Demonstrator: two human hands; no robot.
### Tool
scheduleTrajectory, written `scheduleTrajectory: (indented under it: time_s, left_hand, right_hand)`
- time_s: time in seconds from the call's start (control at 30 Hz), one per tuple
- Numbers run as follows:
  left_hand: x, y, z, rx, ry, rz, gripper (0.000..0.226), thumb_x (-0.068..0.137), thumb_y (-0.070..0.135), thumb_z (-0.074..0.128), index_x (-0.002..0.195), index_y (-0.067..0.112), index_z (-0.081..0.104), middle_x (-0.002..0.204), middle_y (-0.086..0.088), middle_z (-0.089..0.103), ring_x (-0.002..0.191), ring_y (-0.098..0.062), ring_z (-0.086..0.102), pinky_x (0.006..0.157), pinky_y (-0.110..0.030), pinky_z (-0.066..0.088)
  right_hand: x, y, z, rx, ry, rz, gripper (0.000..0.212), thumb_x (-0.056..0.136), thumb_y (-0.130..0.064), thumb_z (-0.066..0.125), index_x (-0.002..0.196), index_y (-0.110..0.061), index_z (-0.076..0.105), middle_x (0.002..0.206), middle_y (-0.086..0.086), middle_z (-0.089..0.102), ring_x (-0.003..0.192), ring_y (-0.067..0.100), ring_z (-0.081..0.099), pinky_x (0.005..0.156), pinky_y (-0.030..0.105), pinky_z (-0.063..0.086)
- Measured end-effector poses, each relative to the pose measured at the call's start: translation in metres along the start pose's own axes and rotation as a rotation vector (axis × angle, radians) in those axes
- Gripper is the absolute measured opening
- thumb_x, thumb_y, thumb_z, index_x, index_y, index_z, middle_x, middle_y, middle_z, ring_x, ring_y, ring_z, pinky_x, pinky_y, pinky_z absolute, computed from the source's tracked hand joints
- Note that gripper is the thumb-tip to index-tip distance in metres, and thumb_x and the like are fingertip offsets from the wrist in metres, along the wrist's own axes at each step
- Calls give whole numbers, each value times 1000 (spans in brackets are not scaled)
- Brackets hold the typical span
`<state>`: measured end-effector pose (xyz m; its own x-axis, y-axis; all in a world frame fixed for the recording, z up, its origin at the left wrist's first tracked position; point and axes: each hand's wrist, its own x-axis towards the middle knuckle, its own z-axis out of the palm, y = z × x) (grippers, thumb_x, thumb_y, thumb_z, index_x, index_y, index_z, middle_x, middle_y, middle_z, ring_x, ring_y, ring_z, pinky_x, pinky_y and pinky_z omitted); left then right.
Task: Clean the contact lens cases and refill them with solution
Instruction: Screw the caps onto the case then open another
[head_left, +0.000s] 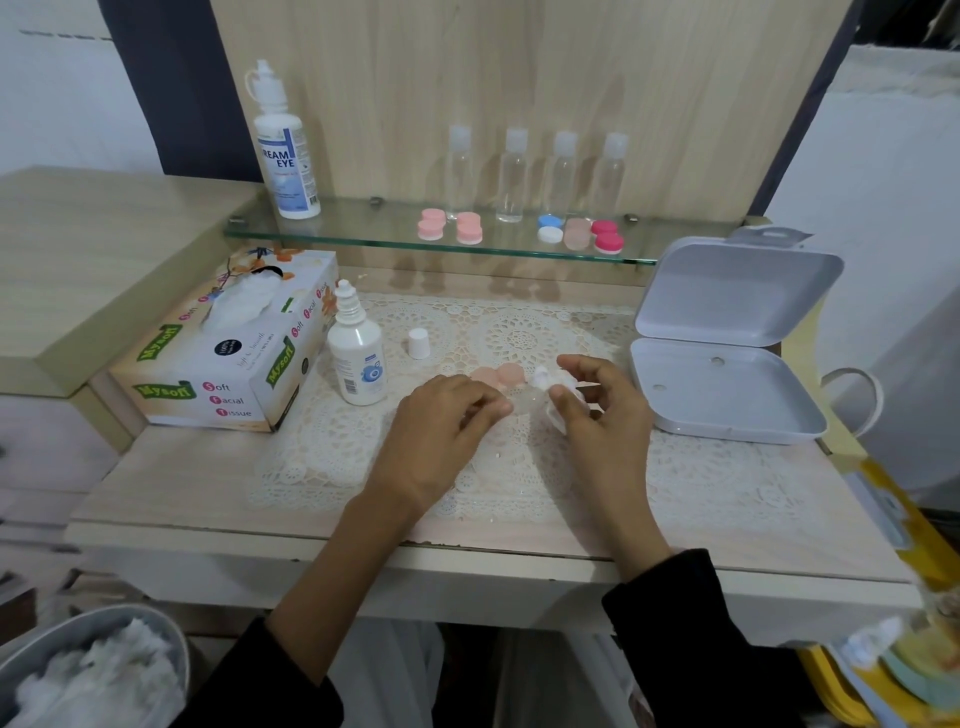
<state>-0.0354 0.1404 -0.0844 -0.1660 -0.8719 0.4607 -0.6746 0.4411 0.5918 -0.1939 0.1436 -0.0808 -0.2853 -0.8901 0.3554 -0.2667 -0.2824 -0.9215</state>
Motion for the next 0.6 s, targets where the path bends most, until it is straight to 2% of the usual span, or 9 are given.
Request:
scheduleTrajectory:
  time_s: [0.07,0.13,0.2,0.33,0.47,0.6]
  left_hand:
    - [0,1,-1,-26,28,-1,21,92,32,58,92,16,72,84,8,67,80,-7,58,75,-23,45]
    - [0,1,-3,-65,47,-6,27,95,35,52,90,15,69,81,14,64,76,-1,57,70,-13,41]
    - [-1,2,-4,-160,58,-28,33,95,39,45,89,16,68,78,15,63,74,-1,60,68,-9,42]
    - [-1,3,-5,-328,43,-118,27,93,38,44,78,26,63,74,7,65,71,-1,61,67,-8,43]
    - [0,2,-5,-353,49,-146,26,96,34,47,74,32,62,70,5,64,66,0,59,66,-9,43]
    - [1,-3,-3,-354,49,-165,26,96,36,46,82,28,67,68,9,63,66,0,59,68,-13,46]
  right_hand:
    - [-1,-1,1,9,-8,-37,29,86,-3,64,108,-22,69,107,-10,64,90,1,56,79,29,52]
    - [-3,-2,1,8,-8,-117,28,87,-3,64,109,-19,69,105,-9,62,91,4,57,80,35,55]
    - [-4,-4,1,-2,4,-184,25,87,-4,64,107,-19,69,104,-7,61,90,4,57,76,36,55]
    - [-6,-6,2,-11,21,-270,19,88,-6,67,102,-18,69,101,-7,61,88,5,59,66,38,56]
    - [-8,-9,2,-11,87,-356,15,89,-7,67,100,-16,68,98,-5,60,87,5,57,62,27,54]
    - [-7,-3,6,-122,1,-365,15,87,-6,68,100,-14,69,96,-5,62,83,3,58,60,10,43]
